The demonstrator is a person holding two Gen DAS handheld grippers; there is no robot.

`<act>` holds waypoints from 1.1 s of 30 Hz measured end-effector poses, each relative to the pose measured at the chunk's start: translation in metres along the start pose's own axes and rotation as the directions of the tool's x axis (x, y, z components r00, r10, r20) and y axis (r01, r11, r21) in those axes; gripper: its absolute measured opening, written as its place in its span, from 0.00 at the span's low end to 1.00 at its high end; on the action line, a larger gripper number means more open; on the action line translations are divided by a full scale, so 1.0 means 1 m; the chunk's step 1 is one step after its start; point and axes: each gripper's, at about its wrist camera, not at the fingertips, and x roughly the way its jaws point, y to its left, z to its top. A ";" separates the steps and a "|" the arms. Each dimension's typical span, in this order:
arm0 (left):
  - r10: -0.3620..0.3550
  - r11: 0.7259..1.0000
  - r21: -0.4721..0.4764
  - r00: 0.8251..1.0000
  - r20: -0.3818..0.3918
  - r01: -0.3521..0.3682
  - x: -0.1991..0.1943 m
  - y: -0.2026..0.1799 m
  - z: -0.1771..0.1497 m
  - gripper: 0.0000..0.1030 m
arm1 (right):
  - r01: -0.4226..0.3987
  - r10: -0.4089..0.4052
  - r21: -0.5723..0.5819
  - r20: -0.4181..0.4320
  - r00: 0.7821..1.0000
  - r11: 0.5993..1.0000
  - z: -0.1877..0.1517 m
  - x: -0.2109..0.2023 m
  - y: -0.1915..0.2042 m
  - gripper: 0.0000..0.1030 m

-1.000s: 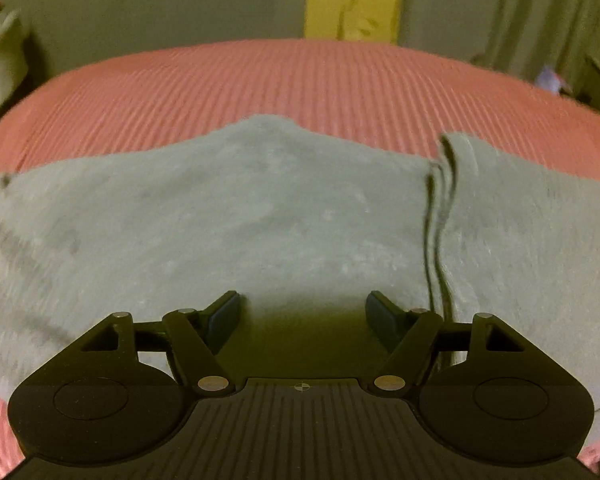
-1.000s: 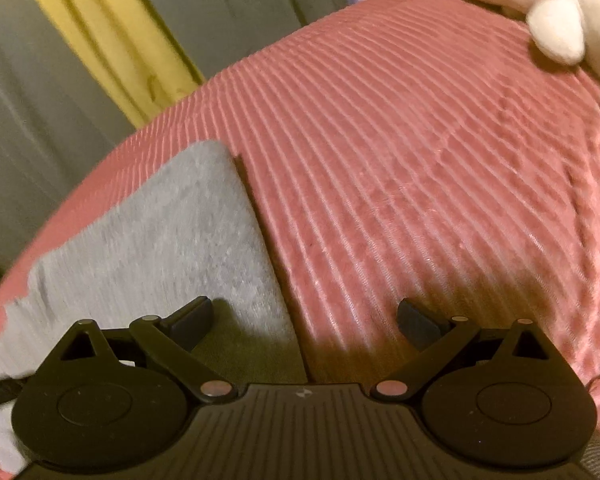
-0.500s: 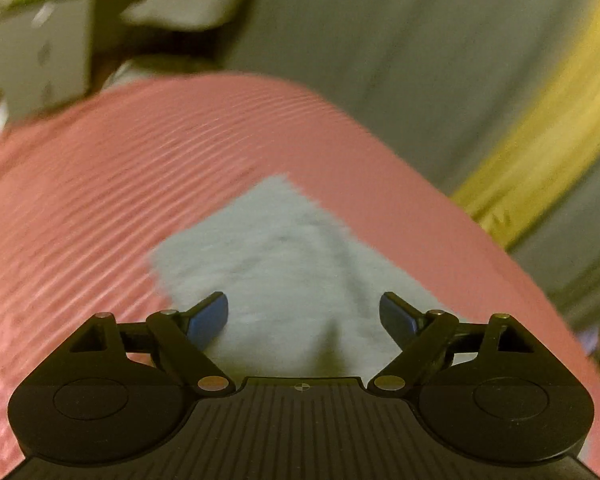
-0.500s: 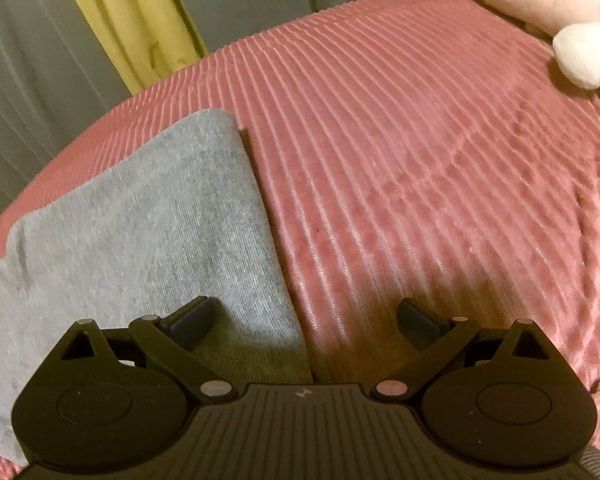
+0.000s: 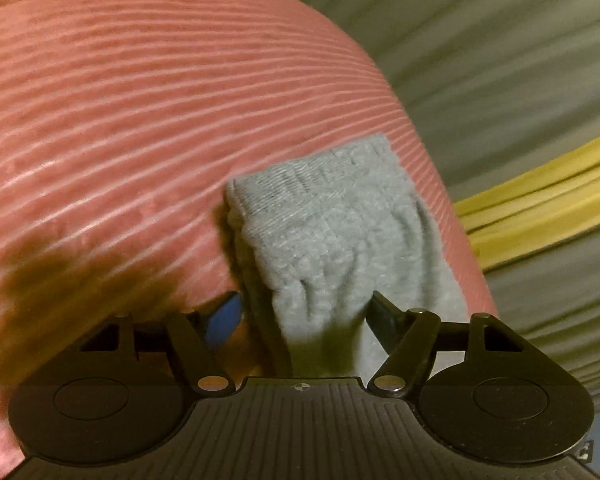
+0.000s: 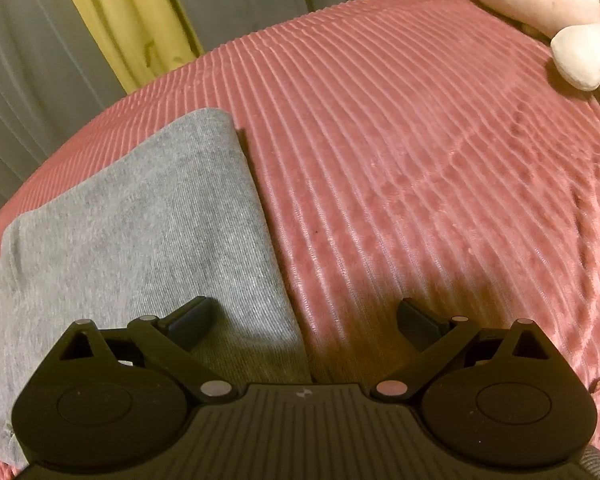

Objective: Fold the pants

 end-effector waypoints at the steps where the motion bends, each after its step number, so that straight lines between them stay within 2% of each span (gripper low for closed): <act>1: -0.020 1.000 -0.009 1.000 0.003 0.020 0.002 0.002 0.002 0.73 | 0.002 -0.002 0.000 0.000 1.000 1.000 0.000 0.000 0.000 0.96; 4: -0.053 0.998 -0.039 0.999 0.003 0.053 0.007 0.009 0.006 0.71 | 0.006 -0.006 -0.003 0.000 1.000 1.000 0.000 0.001 0.000 0.96; 9: -0.058 0.997 -0.042 0.998 -0.021 0.057 0.007 0.014 0.011 0.53 | 0.012 -0.012 -0.001 0.001 1.000 1.000 0.000 0.001 0.000 0.96; 10: -0.068 0.997 -0.028 0.998 -0.017 0.068 0.006 0.013 0.011 0.46 | 0.014 -0.014 -0.002 0.001 1.000 1.000 0.000 0.001 0.001 0.96; 13: -0.103 0.993 0.055 0.995 0.008 0.102 0.001 0.008 0.010 0.39 | 0.019 -0.019 -0.002 0.004 1.000 1.000 0.000 0.001 0.002 0.96; 15: -0.121 0.990 0.070 0.993 0.019 0.119 0.001 0.008 0.009 0.39 | 0.022 -0.022 -0.001 0.005 1.000 1.000 0.000 0.002 0.002 0.96; 19: -0.113 0.994 0.000 0.993 0.017 0.113 0.008 0.015 0.007 0.45 | 0.030 -0.030 0.002 0.010 0.999 1.000 0.000 0.002 0.003 0.96; 22: -0.109 0.994 -0.023 0.994 0.004 0.109 0.016 0.012 0.008 0.52 | 0.039 -0.039 -0.004 0.014 0.999 0.999 0.000 0.002 0.004 0.96; 24: -0.089 0.996 -0.033 0.996 -0.006 0.088 0.020 0.007 0.011 0.52 | 0.039 -0.039 -0.002 0.015 0.999 0.999 0.000 0.002 0.004 0.96; 27: -0.066 0.997 -0.025 0.998 -0.009 0.066 0.015 -0.003 0.014 0.35 | 0.039 -0.039 0.000 0.016 0.999 0.999 -0.001 0.002 0.003 0.96; 29: -0.082 0.996 0.038 0.997 0.016 0.081 0.006 -0.012 0.011 0.27 | 0.041 -0.041 0.000 0.017 0.999 0.999 -0.001 0.002 0.004 0.96; 33: -0.088 0.988 0.134 0.995 0.052 0.081 -0.012 -0.034 0.007 0.24 | 0.036 -0.036 0.003 0.016 0.999 0.999 0.000 0.002 0.002 0.96</act>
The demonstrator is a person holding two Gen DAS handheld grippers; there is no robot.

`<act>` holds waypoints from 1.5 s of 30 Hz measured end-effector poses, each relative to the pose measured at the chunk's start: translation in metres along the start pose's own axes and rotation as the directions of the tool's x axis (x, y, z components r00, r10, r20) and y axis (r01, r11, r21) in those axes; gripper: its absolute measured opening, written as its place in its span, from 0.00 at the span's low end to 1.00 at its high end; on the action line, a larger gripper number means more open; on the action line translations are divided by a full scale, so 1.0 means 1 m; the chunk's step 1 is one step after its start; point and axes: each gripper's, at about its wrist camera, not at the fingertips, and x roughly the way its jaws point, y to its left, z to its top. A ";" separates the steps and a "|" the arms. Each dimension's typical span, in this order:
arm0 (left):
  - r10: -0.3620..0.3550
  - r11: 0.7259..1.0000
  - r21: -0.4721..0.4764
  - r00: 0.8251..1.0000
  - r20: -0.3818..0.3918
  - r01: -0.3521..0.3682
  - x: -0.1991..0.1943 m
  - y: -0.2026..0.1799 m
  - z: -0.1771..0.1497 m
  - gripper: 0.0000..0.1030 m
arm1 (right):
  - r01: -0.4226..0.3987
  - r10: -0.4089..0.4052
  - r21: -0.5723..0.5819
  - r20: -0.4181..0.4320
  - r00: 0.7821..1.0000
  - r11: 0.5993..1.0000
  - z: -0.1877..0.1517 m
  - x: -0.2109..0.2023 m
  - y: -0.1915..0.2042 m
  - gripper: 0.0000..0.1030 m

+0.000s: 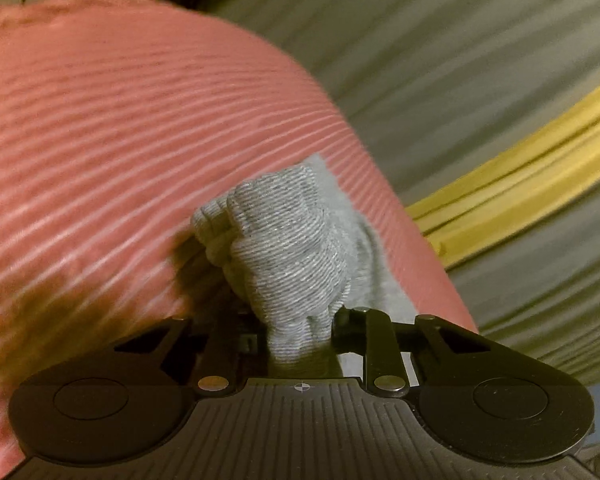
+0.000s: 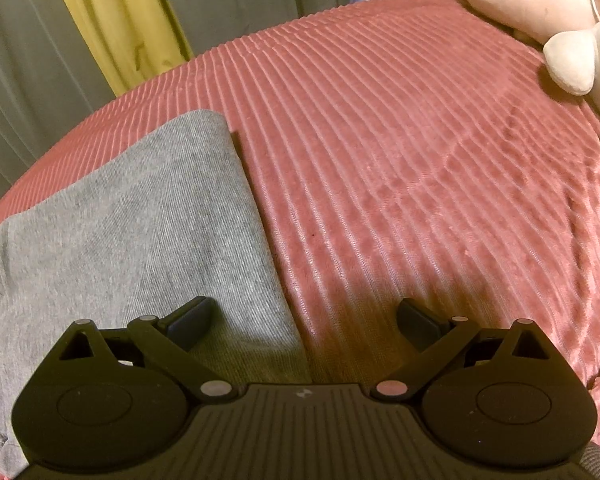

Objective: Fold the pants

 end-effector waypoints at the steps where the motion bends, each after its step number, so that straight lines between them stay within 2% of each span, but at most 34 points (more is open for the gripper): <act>1: 0.000 1.000 0.014 1.000 0.007 0.000 -0.004 -0.007 0.001 0.24 | -0.001 0.001 0.001 -0.001 1.000 1.000 0.001 0.000 0.000 0.96; 3: -0.005 0.998 0.063 1.000 0.030 0.003 -0.013 -0.025 0.002 0.24 | -0.003 0.003 0.002 -0.001 1.000 1.000 0.001 0.000 -0.001 0.96; 5: -0.008 0.986 0.167 0.998 0.067 -0.004 -0.024 -0.053 -0.001 0.24 | -0.003 0.003 0.005 0.001 1.000 1.000 0.001 -0.001 -0.001 0.96; 7: -0.007 0.958 0.286 0.994 0.108 -0.025 -0.035 -0.087 -0.008 0.24 | -0.004 0.004 0.007 0.003 1.000 1.000 0.001 -0.001 -0.001 0.96; 9: -0.039 0.924 0.381 0.989 0.139 -0.017 -0.047 -0.123 -0.019 0.24 | -0.006 0.006 0.011 0.004 1.000 1.000 0.000 -0.001 -0.001 0.96; 13: -0.180 0.850 0.521 0.973 0.142 0.081 -0.069 -0.201 -0.059 0.23 | -0.019 0.019 0.028 0.009 1.000 0.999 0.001 -0.002 -0.003 0.96; 16: -0.288 0.768 0.616 0.954 0.087 0.176 -0.075 -0.256 -0.110 0.24 | -0.034 0.033 0.043 0.016 0.999 0.998 0.002 -0.003 -0.006 0.96; 19: -0.335 0.661 0.711 0.942 -0.006 0.239 -0.066 -0.301 -0.178 0.27 | -0.062 0.059 0.077 0.037 0.998 0.995 0.002 -0.006 -0.014 0.96; 21: -0.296 0.586 0.766 0.950 -0.100 0.263 -0.048 -0.322 -0.232 0.46 | -0.085 0.079 0.112 0.055 0.995 0.990 0.002 -0.010 -0.022 0.96; 22: -0.269 0.531 0.795 0.948 -0.171 0.294 -0.035 -0.327 -0.262 0.67 | -0.098 0.090 0.128 0.068 0.994 0.987 0.002 -0.012 -0.026 0.96; 23: -0.231 0.492 0.809 0.944 -0.234 0.321 -0.027 -0.329 -0.286 0.72 | -0.110 0.098 0.141 0.085 0.992 0.984 0.001 -0.014 -0.030 0.96; 24: -0.171 0.468 0.810 0.936 -0.309 0.353 -0.016 -0.328 -0.309 0.70 | -0.122 0.108 0.154 0.100 0.989 0.980 0.001 -0.016 -0.033 0.96; 26: -0.101 0.472 0.784 0.908 -0.406 0.402 -0.001 -0.319 -0.327 0.70 | -0.155 0.133 0.188 0.126 0.983 0.970 -0.001 -0.020 -0.042 0.96; 27: -0.079 0.483 0.775 0.901 -0.426 0.408 0.000 -0.312 -0.332 0.70 | -0.180 0.154 0.204 0.136 0.979 0.962 -0.002 -0.021 -0.047 0.96; 28: -0.061 0.503 0.768 0.903 -0.426 0.397 0.000 -0.308 -0.329 0.72 | -0.203 0.175 0.212 0.143 0.974 0.956 -0.003 -0.021 -0.051 0.96; 30: -0.045 0.555 0.753 0.917 -0.397 0.353 0.001 -0.301 -0.307 0.77 | -0.241 0.211 0.219 0.152 0.966 0.945 -0.002 -0.022 -0.054 0.96; 32: -0.029 0.630 0.729 0.946 -0.324 0.269 -0.004 -0.284 -0.273 0.91 | -0.282 0.251 0.205 0.162 0.954 0.937 -0.001 -0.021 -0.054 0.96; 33: -0.007 0.665 0.716 0.961 -0.277 0.211 -0.006 -0.278 -0.258 0.92 | -0.298 0.269 0.189 0.165 0.949 0.935 0.000 -0.022 -0.052 0.96; 34: 0.016 0.691 0.706 0.973 -0.229 0.155 -0.007 -0.271 -0.243 0.92 | -0.309 0.281 0.173 0.167 0.945 0.935 -0.001 -0.024 -0.049 0.96; 36: 0.083 0.714 0.699 0.987 -0.139 0.039 -0.004 -0.251 -0.210 0.92 | -0.324 0.298 0.132 0.186 0.936 0.937 -0.001 -0.031 -0.040 0.96; 38: 0.183 0.737 0.668 0.982 -0.047 -0.105 0.005 -0.234 -0.186 0.92 | -0.341 0.318 0.091 0.200 0.927 0.936 -0.003 -0.038 -0.030 0.96; 39: 0.229 0.751 0.639 0.973 -0.018 -0.165 0.008 -0.225 -0.176 0.92 | -0.359 0.341 0.077 0.184 0.922 0.930 -0.004 -0.040 -0.022 0.96; 40: 0.271 0.776 0.593 0.963 -0.007 -0.214 0.012 -0.211 -0.165 0.92 | -0.381 0.366 0.072 0.161 0.916 0.922 -0.005 -0.039 -0.016 0.96; 41: 0.290 0.814 0.531 0.957 -0.019 -0.236 0.015 -0.197 -0.154 0.92 | -0.411 0.401 0.066 0.124 0.908 0.909 -0.005 -0.036 -0.009 0.96; 43: 0.287 0.879 0.416 0.955 -0.074 -0.233 0.022 -0.175 -0.141 0.92 | -0.444 0.440 0.068 0.071 0.895 0.893 -0.004 -0.029 0.001 0.96; 45: 0.288 0.905 0.356 0.951 -0.109 -0.234 0.027 -0.164 -0.133 0.92 | -0.445 0.442 0.067 0.054 0.896 0.893 -0.002 -0.024 0.007 0.96</act>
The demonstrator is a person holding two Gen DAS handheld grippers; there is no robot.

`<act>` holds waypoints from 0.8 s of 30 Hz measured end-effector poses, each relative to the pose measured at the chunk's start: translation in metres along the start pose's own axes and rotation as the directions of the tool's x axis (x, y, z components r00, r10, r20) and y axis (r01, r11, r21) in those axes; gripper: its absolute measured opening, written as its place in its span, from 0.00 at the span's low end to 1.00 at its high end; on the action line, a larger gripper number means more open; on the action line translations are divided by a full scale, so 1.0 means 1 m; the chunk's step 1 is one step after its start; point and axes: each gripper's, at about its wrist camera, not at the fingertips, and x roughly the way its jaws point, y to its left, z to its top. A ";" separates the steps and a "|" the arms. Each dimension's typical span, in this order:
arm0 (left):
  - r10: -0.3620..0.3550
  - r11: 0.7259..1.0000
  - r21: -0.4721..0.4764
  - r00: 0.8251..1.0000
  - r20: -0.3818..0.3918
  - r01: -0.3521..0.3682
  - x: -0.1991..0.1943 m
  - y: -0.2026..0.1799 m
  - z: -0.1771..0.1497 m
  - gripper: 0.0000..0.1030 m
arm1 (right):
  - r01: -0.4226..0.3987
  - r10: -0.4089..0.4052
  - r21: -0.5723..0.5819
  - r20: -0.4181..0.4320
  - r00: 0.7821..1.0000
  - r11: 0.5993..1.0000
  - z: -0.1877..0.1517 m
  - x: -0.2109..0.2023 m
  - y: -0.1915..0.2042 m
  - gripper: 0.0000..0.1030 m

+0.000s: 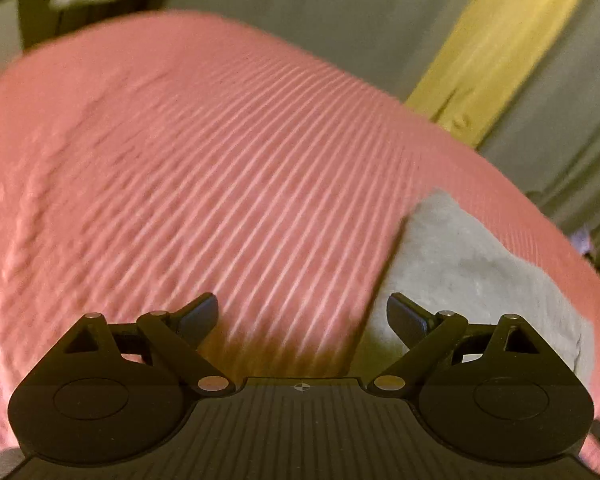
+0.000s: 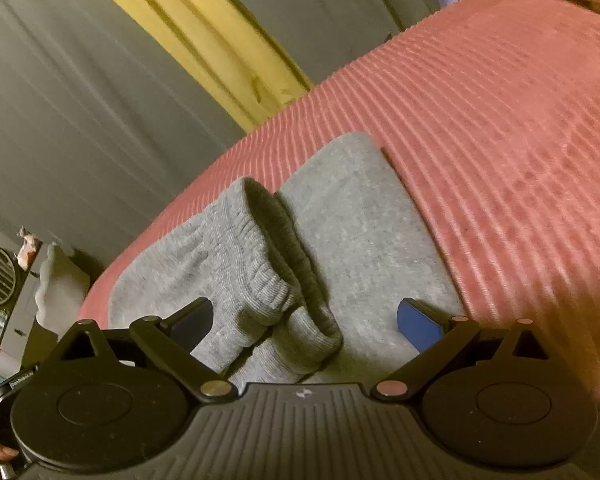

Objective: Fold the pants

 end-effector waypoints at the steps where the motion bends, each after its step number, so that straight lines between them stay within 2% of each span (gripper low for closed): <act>1: 0.005 1.000 -0.011 1.000 -0.008 -0.005 0.005 -0.003 0.003 0.92 | -0.005 0.005 0.017 -0.009 1.000 1.000 0.001 0.002 -0.001 0.96; 5: -0.002 0.999 0.040 1.000 -0.019 0.003 0.011 -0.009 -0.005 0.92 | -0.088 0.090 0.117 -0.008 0.996 0.989 0.008 0.006 -0.012 0.92; 7: -0.010 0.997 0.073 1.000 -0.025 0.012 0.018 -0.013 -0.007 0.92 | -0.097 0.102 0.144 -0.030 0.994 0.985 0.011 0.012 -0.015 0.87; 10: -0.015 0.996 0.090 0.999 -0.052 0.020 0.023 -0.014 -0.012 0.92 | -0.134 0.146 0.161 -0.065 0.987 0.978 0.019 0.024 -0.016 0.86; 13: -0.029 0.996 0.077 0.997 -0.076 0.035 0.030 -0.010 -0.010 0.92 | -0.168 0.190 0.156 -0.139 0.972 0.973 0.035 0.043 -0.014 0.86; 17: -0.030 0.998 0.050 0.995 -0.097 0.035 0.034 -0.006 -0.008 0.92 | -0.170 0.206 0.157 -0.253 0.945 0.973 0.046 0.074 -0.011 0.86; 22: -0.031 0.999 0.030 0.991 -0.127 0.035 0.045 -0.001 -0.006 0.92 | -0.172 0.192 0.089 -0.308 0.932 0.981 0.051 0.091 0.006 0.85; 23: -0.028 0.999 0.030 0.991 -0.132 0.032 0.045 -0.002 -0.007 0.92 | -0.182 0.197 0.079 -0.308 0.931 0.980 0.051 0.090 0.009 0.73; 24: -0.026 0.999 0.029 0.990 -0.139 0.031 0.047 -0.002 -0.007 0.92 | -0.177 0.188 0.063 -0.307 0.933 0.982 0.051 0.088 0.011 0.52</act>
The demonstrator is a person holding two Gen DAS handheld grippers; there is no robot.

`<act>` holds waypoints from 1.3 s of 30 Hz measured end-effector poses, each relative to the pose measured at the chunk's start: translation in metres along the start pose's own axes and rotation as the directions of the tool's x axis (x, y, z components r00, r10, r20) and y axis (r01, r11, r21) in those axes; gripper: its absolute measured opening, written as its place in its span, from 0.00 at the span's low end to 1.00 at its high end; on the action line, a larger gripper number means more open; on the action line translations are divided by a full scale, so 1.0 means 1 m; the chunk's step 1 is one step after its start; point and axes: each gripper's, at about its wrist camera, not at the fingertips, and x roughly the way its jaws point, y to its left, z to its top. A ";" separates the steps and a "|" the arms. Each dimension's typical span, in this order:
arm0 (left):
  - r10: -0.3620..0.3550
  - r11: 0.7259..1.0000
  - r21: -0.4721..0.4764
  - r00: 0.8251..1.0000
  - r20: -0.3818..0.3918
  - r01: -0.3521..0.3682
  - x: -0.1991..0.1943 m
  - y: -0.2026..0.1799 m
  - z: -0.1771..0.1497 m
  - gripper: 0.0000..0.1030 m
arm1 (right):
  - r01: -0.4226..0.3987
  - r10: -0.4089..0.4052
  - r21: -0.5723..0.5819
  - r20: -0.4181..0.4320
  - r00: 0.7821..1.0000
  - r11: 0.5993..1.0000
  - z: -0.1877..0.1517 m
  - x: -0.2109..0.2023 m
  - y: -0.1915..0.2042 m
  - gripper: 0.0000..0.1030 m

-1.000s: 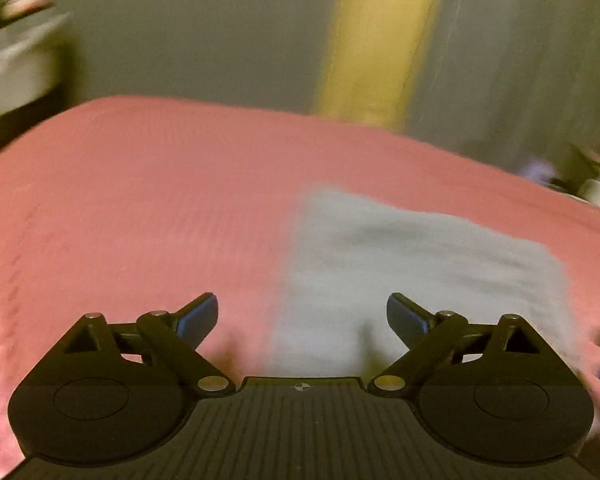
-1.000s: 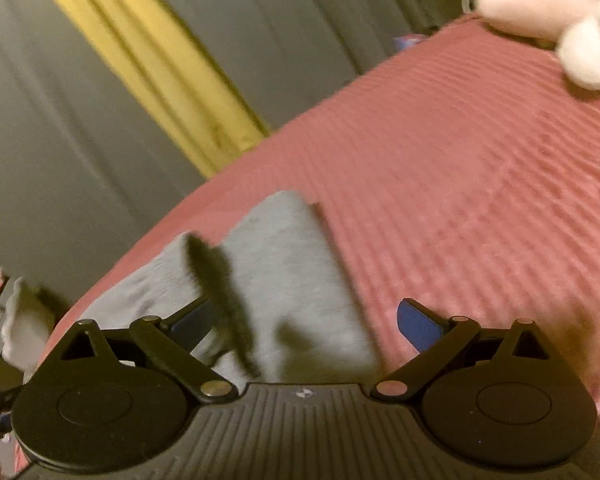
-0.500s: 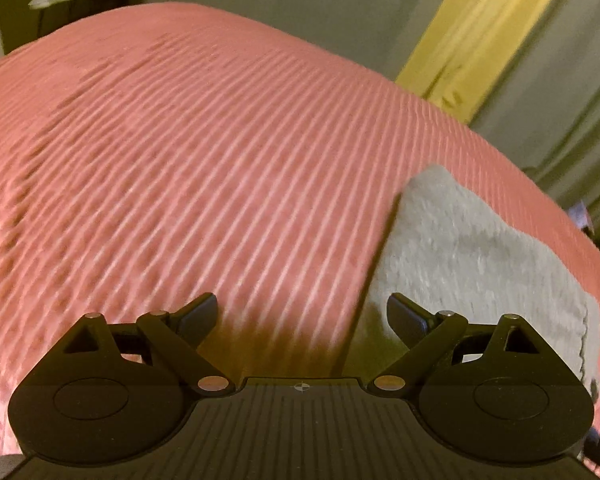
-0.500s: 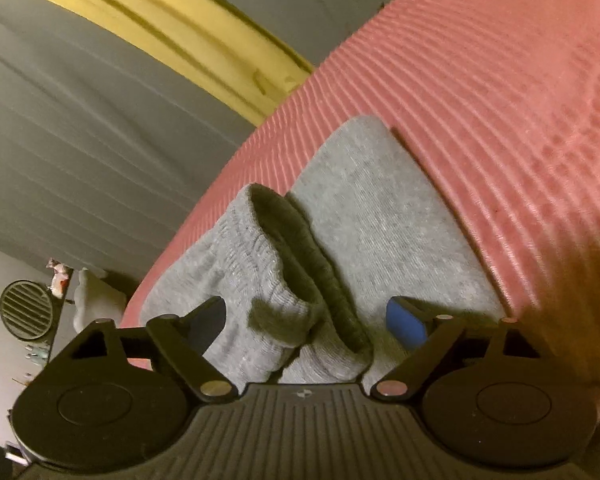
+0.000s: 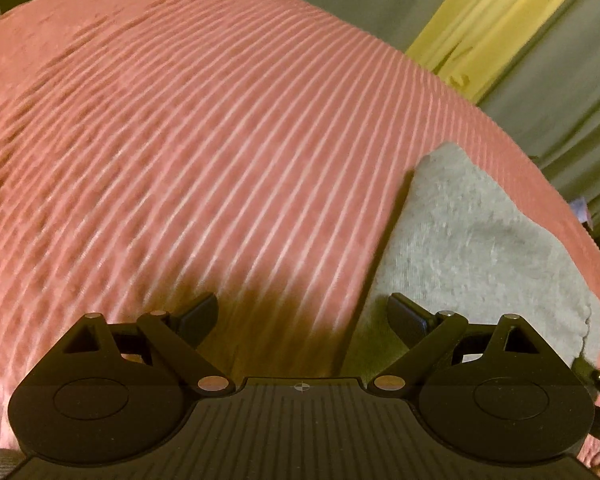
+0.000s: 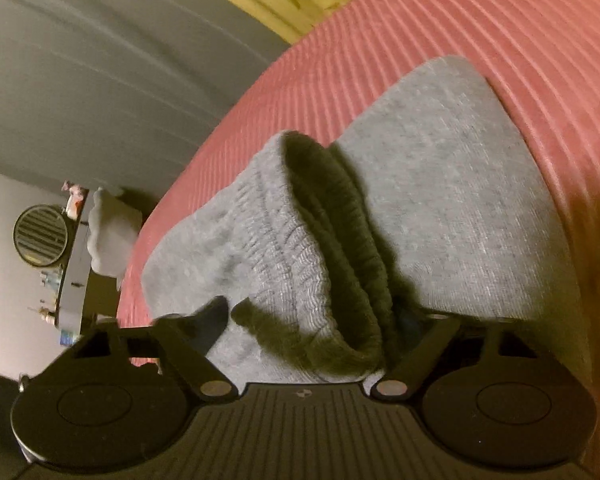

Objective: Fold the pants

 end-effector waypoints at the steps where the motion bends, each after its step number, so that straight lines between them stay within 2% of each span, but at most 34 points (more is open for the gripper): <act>1: -0.002 1.000 -0.002 1.000 -0.008 0.002 0.002 0.001 0.001 0.92 | 0.009 -0.009 -0.009 0.001 1.000 1.000 -0.001 0.000 0.003 0.48; 5: -0.015 1.000 -0.019 1.000 -0.022 0.014 0.006 0.005 0.002 0.92 | -0.060 0.061 -0.020 0.003 0.998 0.998 -0.009 -0.007 0.005 0.46; 9: -0.013 1.000 -0.028 0.999 -0.033 0.012 0.008 0.005 0.002 0.92 | -0.071 0.072 0.034 -0.041 0.997 0.997 -0.007 0.005 -0.004 0.54; 13: -0.009 0.999 -0.037 0.999 -0.037 0.008 0.010 0.005 0.003 0.92 | -0.062 0.064 0.066 -0.032 0.997 0.996 -0.007 0.018 0.000 0.54; 15: -0.008 0.999 -0.045 0.999 -0.044 0.006 0.011 0.006 0.004 0.92 | -0.023 0.023 0.031 -0.002 1.000 0.999 -0.012 0.018 0.009 0.44; 18: -0.007 0.999 -0.054 0.999 -0.048 0.005 0.010 0.007 0.004 0.92 | 0.001 0.002 -0.045 0.067 0.998 0.999 -0.024 0.011 0.032 0.38; 22: -0.013 0.998 -0.064 0.999 -0.050 0.010 0.008 0.009 0.003 0.92 | -0.071 0.089 -0.112 0.163 0.983 0.991 -0.032 -0.019 0.065 0.36; 25: -0.016 0.997 -0.071 0.999 -0.050 0.012 0.007 0.011 0.003 0.92 | -0.124 0.154 -0.136 0.239 0.959 0.983 -0.037 -0.045 0.080 0.35; 28: -0.025 0.998 -0.060 0.998 -0.049 0.022 0.005 0.011 0.002 0.92 | -0.125 0.151 -0.108 0.280 0.948 0.986 -0.041 -0.069 0.072 0.35; 32: -0.026 1.000 0.005 0.998 -0.056 0.027 0.005 0.002 -0.002 0.92 | -0.056 0.069 -0.054 0.302 0.951 0.997 -0.050 -0.072 0.049 0.36; 34: -0.027 0.998 0.052 0.997 -0.066 0.031 0.006 -0.006 -0.004 0.92 | 0.048 -0.034 -0.040 0.296 0.955 0.998 -0.052 -0.064 0.038 0.42; 35: -0.026 0.997 0.077 0.997 -0.071 0.032 0.006 -0.010 -0.005 0.92 | 0.112 -0.102 -0.016 0.297 0.949 0.994 -0.054 -0.059 0.033 0.52; 36: -0.022 0.994 0.107 0.997 -0.072 0.030 0.006 -0.015 -0.007 0.92 | 0.184 -0.177 0.007 0.299 0.938 0.983 -0.054 -0.057 0.029 0.56; 37: -0.018 0.991 0.131 0.998 -0.067 0.027 0.005 -0.019 -0.009 0.92 | 0.226 -0.220 0.016 0.300 0.928 0.974 -0.056 -0.058 0.027 0.56; 38: -0.011 0.988 0.152 0.998 -0.055 0.020 0.004 -0.023 -0.011 0.92 | 0.241 -0.233 0.014 0.305 0.923 0.971 -0.057 -0.059 0.026 0.60; 39: -0.007 0.986 0.168 0.999 -0.031 0.012 0.000 -0.026 -0.012 0.92 | 0.231 -0.221 0.006 0.311 0.924 0.973 -0.057 -0.061 0.026 0.69</act>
